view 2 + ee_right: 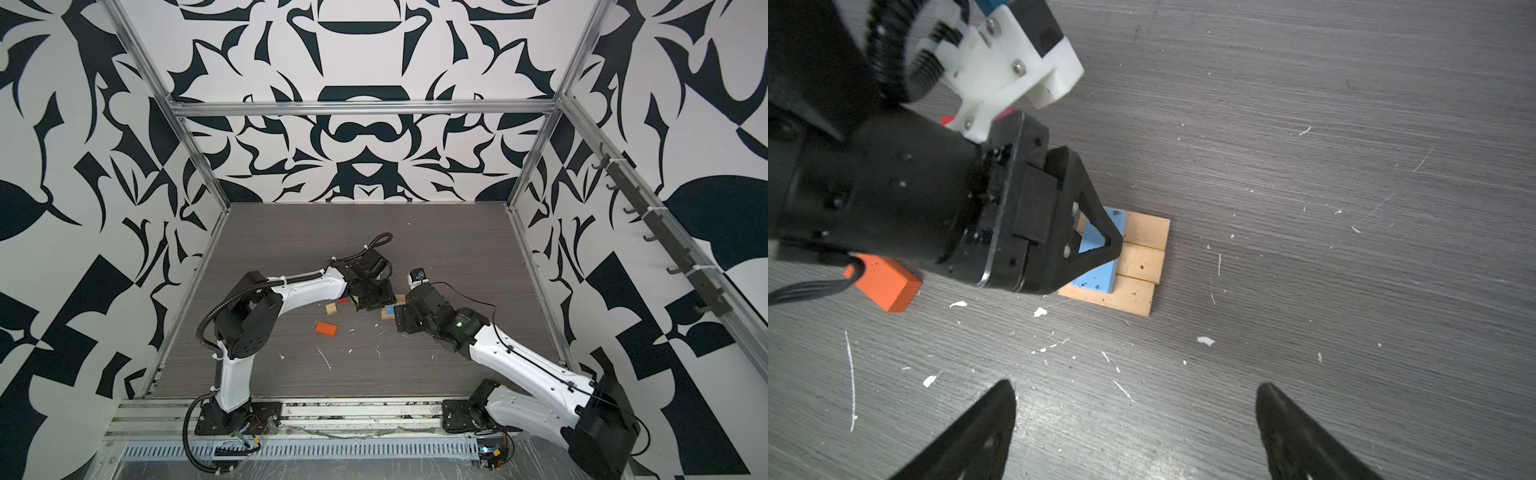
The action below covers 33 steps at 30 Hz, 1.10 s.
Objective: Build the wood block tower
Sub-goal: 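Raise the left gripper away from the blue bar while the right gripper shifts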
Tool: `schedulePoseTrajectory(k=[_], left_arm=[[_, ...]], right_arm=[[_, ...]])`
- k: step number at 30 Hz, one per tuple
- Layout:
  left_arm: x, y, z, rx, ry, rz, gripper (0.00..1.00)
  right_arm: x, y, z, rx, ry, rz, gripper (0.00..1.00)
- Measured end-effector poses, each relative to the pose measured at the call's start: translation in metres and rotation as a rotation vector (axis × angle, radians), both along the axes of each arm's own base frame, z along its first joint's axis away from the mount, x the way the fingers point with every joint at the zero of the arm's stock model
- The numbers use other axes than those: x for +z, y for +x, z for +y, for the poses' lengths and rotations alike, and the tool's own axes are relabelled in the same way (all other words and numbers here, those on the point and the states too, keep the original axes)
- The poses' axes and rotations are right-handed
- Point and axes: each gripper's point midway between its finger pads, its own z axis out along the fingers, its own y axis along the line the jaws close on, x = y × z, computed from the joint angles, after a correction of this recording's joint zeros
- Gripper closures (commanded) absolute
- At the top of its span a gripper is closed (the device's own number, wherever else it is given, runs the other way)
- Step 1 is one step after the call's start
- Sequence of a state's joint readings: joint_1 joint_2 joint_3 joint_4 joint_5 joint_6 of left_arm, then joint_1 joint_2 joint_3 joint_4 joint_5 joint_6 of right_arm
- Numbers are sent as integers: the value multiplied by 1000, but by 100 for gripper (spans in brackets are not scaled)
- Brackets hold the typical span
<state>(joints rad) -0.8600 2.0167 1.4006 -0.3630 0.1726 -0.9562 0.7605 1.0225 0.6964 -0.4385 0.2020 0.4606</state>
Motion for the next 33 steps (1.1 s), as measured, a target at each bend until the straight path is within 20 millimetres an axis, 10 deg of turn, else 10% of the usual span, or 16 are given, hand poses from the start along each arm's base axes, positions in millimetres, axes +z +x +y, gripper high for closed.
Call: schedulePoseTrajectory(k=[9, 19, 33], left_arm=[[17, 3, -5, -30, -36, -45, 54], [79, 20, -9, -31, -120, -148, 54], [119, 42, 79, 100, -82, -221, 46]], right_arm=[[-2, 1, 1, 0, -4, 5, 6], [4, 2, 11, 59, -20, 22, 8], [2, 22, 50, 239, -95, 57, 13]])
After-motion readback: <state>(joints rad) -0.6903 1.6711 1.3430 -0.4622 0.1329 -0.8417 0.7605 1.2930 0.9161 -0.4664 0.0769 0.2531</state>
